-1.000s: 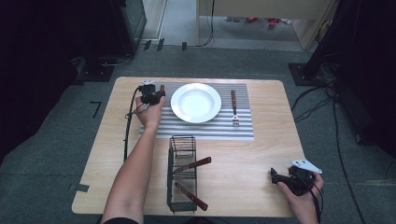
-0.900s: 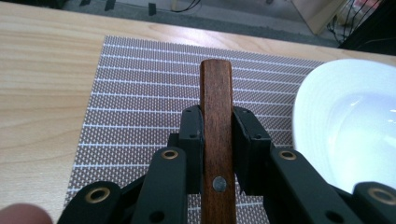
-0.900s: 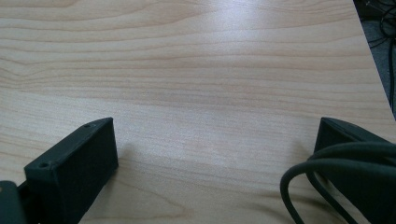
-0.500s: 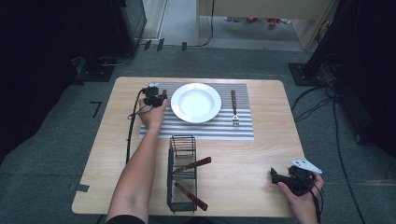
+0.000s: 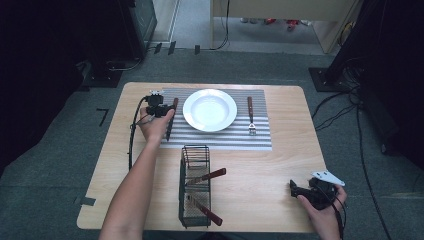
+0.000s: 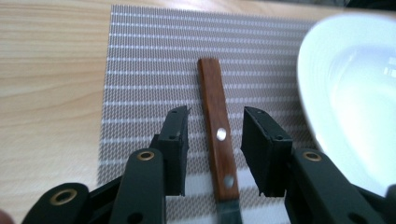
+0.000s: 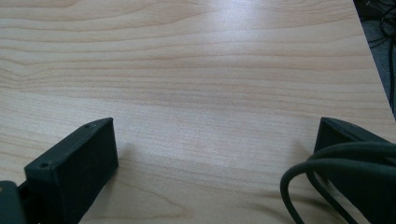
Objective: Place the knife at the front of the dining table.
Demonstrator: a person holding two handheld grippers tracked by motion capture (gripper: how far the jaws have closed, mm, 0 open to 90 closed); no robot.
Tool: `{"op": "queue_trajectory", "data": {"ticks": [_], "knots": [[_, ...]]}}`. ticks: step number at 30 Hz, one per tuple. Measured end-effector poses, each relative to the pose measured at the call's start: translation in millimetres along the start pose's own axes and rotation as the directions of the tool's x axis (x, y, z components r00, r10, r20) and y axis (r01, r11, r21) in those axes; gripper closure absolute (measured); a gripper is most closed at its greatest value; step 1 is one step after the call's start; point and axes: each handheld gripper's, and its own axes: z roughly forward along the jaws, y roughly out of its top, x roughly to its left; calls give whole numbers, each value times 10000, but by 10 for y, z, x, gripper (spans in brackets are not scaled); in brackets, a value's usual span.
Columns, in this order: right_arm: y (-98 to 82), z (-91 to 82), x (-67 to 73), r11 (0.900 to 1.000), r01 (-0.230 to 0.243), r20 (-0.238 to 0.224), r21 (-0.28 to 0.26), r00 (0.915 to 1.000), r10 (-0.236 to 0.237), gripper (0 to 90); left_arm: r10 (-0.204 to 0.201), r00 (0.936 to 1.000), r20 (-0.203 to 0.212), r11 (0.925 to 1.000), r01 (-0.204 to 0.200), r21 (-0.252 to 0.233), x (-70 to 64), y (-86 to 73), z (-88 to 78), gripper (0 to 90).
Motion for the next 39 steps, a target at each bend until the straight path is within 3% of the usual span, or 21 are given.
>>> {"op": "queue_trajectory", "data": {"ticks": [2,4,8,12,16,25,39], "knots": [[0,0,0,10000,1,1,0,10000,-1,0,194,9998,-1,9993,-194,308,-32,-20,14,649],[0,0,0,10000,3,3,0,10000,-3,0,-27,10000,75,9986,23,520,-77,-35,48,688],[0,0,0,10000,5,5,-1,10000,-5,0,-14,9991,-432,9981,40,612,-132,-45,106,766],[0,0,0,10000,6,3,-4,10000,-6,0,-530,9978,-404,9972,550,509,-103,-22,128,777],[0,0,0,10000,-1,-3,-3,10000,1,0,-1325,9902,-437,9902,1342,394,-25,7,141,779],[0,0,0,10000,1,3,-2,10000,-1,0,-1935,9790,-640,9807,1950,173,27,39,172,778],[0,0,-1,10000,-4,-1,-6,10000,4,0,-2015,9777,-600,9788,2033,251,-14,92,233,777]]}}
